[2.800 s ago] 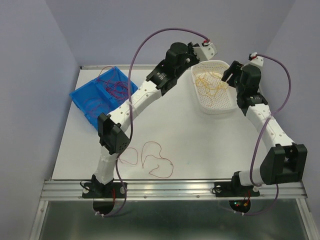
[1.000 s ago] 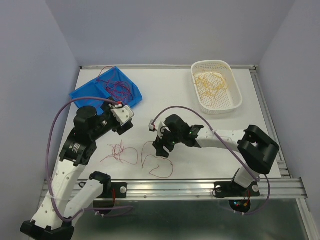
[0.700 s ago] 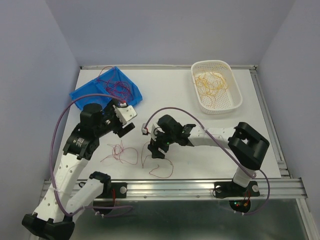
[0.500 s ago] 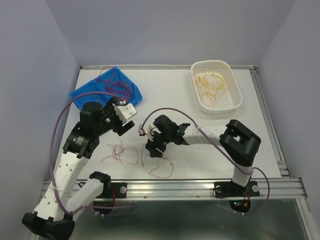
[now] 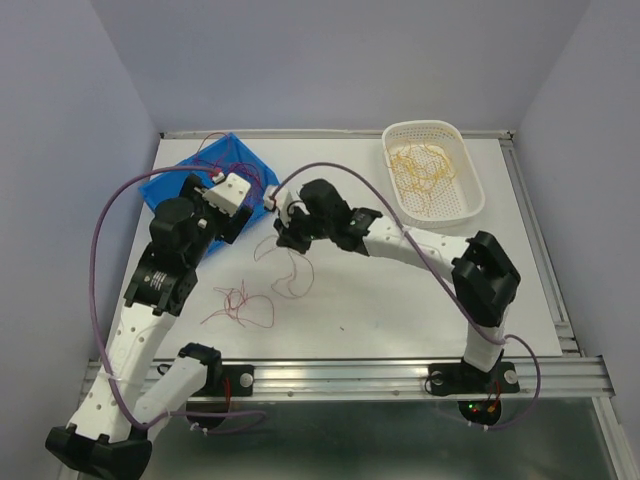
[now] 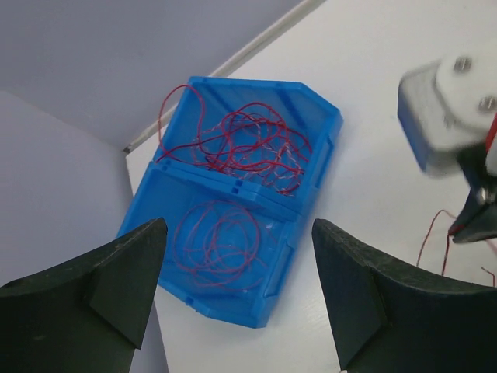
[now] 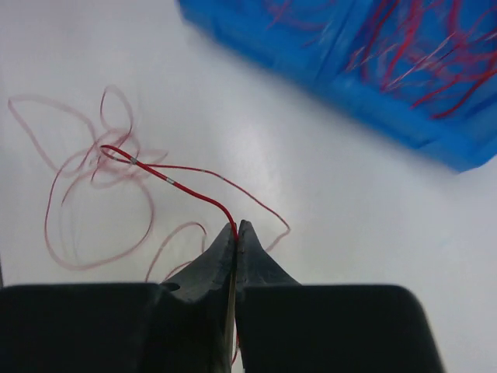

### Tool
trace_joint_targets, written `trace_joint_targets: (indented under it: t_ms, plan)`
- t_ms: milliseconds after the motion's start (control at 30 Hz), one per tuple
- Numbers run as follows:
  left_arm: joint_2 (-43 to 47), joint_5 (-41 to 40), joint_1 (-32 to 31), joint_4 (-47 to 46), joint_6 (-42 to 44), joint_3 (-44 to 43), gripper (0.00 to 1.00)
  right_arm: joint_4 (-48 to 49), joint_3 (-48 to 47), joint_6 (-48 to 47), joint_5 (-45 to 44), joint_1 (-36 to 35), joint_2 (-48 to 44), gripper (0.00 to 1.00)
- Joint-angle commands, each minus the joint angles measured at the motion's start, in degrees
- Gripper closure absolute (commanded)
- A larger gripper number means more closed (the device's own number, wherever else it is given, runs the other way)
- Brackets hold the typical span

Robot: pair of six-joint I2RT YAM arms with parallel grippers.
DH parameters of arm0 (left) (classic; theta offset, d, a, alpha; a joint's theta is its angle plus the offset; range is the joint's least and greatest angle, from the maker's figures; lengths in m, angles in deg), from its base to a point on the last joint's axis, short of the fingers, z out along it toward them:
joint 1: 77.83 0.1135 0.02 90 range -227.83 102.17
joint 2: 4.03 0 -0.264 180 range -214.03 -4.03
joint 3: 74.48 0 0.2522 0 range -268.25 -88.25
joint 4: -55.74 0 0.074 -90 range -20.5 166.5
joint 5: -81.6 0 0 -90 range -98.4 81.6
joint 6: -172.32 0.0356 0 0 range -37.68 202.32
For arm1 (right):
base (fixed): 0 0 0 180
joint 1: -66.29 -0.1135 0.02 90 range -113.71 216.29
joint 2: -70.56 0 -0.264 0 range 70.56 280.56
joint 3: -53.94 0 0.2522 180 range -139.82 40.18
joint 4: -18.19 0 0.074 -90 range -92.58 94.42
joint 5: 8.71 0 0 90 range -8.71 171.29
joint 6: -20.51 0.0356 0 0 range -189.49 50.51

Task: Untangle the cables
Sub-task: Pick up the cable at the center of the board.

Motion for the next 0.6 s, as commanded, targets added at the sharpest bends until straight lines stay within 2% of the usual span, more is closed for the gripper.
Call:
trace_joint_targets:
  t_ms: [0, 200, 367, 400, 567]
  plan:
    - [0.21, -11.74, 0.53, -7.89, -2.26, -0.19, 0.13, 4.32, -16.67, 2.78, -4.18, 3.36, 2.99, 0.99]
    - [1.61, -14.83, 1.15, -9.48, -2.52, 1.65, 0.13, 5.8, -37.04, 5.4, -5.6, 5.37, 11.88, 1.0]
    - [3.02, -18.88, 1.5, -11.24, -1.3, 3.15, 0.13, 17.23, -43.66, 9.27, -2.51, 6.35, 18.99, 0.99]
    - [3.46, -20.01, 1.5, -11.68, -1.29, 3.24, 0.13, 18.81, -47.42, 9.37, -2.43, 6.52, 22.66, 0.99]
    - [3.82, -20.82, 1.68, -10.63, -1.56, 2.54, 0.13, 26.28, -52.2, 11.91, -5.76, 7.4, 31.91, 0.99]
